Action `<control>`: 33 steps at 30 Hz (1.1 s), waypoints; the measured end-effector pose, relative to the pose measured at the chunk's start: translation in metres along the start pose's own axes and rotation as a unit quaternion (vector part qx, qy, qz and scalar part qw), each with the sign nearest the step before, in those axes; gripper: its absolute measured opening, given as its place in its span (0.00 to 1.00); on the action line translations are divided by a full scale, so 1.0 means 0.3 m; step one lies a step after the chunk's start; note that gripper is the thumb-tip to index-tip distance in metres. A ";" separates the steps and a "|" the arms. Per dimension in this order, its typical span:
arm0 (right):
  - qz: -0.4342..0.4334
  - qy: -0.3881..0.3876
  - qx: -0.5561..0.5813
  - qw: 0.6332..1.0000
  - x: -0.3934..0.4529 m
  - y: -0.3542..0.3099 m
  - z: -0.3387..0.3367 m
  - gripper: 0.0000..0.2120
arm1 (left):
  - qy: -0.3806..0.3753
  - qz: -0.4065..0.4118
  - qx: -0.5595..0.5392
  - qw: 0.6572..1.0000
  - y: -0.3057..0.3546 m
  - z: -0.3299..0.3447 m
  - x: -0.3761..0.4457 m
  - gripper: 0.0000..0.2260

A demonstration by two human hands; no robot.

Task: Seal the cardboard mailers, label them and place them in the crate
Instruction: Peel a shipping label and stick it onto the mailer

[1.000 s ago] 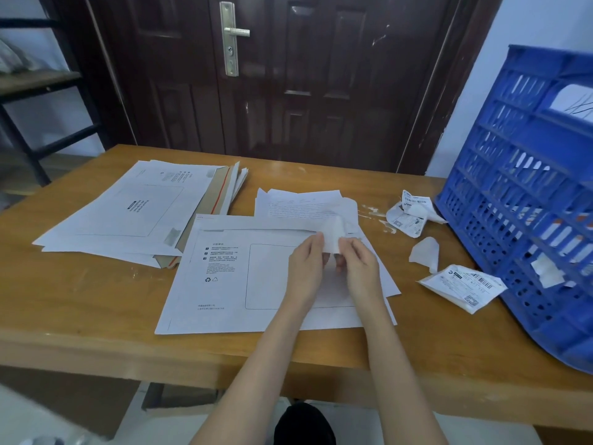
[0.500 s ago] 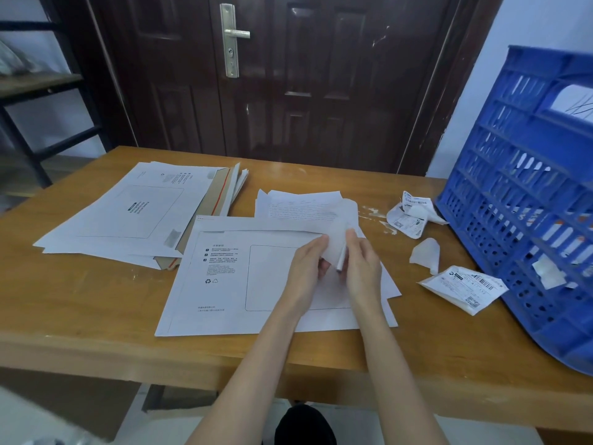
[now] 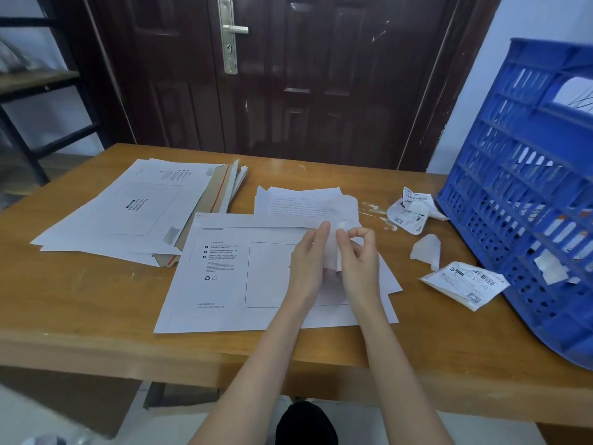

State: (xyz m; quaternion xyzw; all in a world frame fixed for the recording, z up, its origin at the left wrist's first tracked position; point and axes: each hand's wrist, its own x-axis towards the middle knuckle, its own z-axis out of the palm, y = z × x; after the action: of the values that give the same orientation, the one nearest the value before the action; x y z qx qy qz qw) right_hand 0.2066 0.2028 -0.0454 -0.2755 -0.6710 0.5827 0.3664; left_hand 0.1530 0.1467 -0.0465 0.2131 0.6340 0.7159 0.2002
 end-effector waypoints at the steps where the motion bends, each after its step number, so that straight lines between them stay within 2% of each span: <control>1: 0.022 0.001 0.003 1.000 0.001 -0.002 0.001 0.05 | 0.008 0.015 0.017 1.000 -0.011 0.002 0.005 0.11; 4: 0.084 0.004 0.032 0.996 0.016 0.006 0.004 0.13 | -0.001 0.038 0.021 0.999 -0.019 0.006 0.006 0.09; 7: 0.093 -0.007 0.014 0.996 0.025 0.009 0.008 0.18 | -0.009 0.043 0.009 0.999 -0.017 0.004 0.004 0.09; 13: 0.092 0.015 0.010 0.996 0.037 0.018 0.000 0.13 | -0.005 0.034 0.001 0.999 -0.015 0.000 0.003 0.11; 16: 0.061 0.039 -0.014 0.997 0.028 0.010 0.000 0.11 | 0.009 0.037 0.006 0.999 -0.019 -0.002 0.002 0.13; 18: 0.042 0.056 -0.032 0.997 0.021 0.004 0.001 0.10 | 0.019 0.029 -0.003 0.999 -0.015 -0.004 0.002 0.11; 22: 0.022 0.093 -0.056 0.994 0.017 -0.003 0.000 0.11 | 0.026 -0.001 -0.048 0.998 -0.010 -0.015 0.002 0.13; 33: 0.042 0.161 -0.034 0.985 0.029 -0.002 -0.031 0.10 | 0.058 -0.073 -0.181 0.979 0.016 -0.043 0.004 0.10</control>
State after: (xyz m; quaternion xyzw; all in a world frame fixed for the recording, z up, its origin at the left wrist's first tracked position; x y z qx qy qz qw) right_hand 0.2092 0.2149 -0.0429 -0.4059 -0.6105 0.5224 0.4355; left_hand 0.1446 0.1362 -0.0431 0.0846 0.5182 0.8136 0.2496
